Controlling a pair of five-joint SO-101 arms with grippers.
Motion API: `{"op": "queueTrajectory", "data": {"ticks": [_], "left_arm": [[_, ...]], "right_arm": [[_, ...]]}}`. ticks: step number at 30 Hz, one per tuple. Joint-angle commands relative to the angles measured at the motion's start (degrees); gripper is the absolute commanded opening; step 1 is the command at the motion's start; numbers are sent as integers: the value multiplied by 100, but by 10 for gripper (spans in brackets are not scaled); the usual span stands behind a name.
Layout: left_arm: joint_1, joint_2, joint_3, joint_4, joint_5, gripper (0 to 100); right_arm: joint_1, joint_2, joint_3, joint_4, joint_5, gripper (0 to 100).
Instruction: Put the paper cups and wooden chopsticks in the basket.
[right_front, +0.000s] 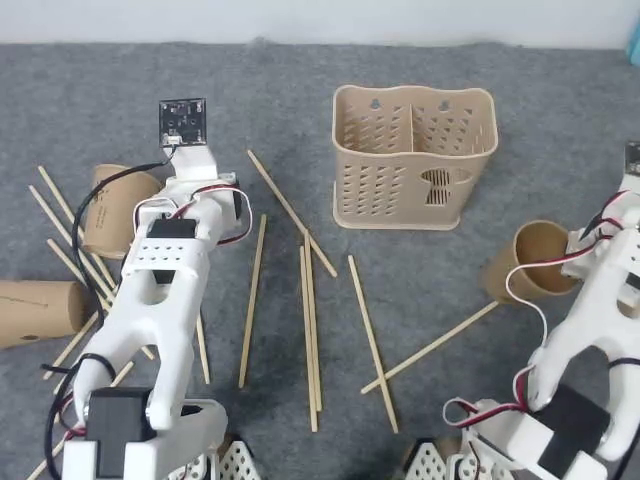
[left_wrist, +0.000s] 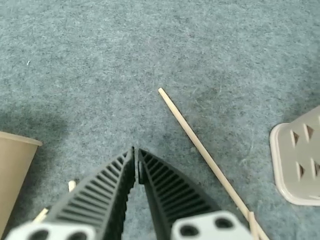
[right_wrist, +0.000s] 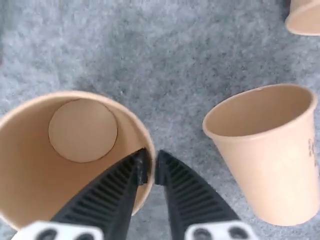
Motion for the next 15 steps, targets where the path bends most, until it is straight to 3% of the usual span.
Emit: {"op": "queueTrajectory", "data": {"ticks": [1, 15], "left_arm": [[53, -26, -22, -176, -62, 12], [44, -26, -22, -176, -62, 12]], "right_arm": [[-84, -295, -26, -75, -35, 133], [-558, -277, 70, -119, -387, 132]]}}
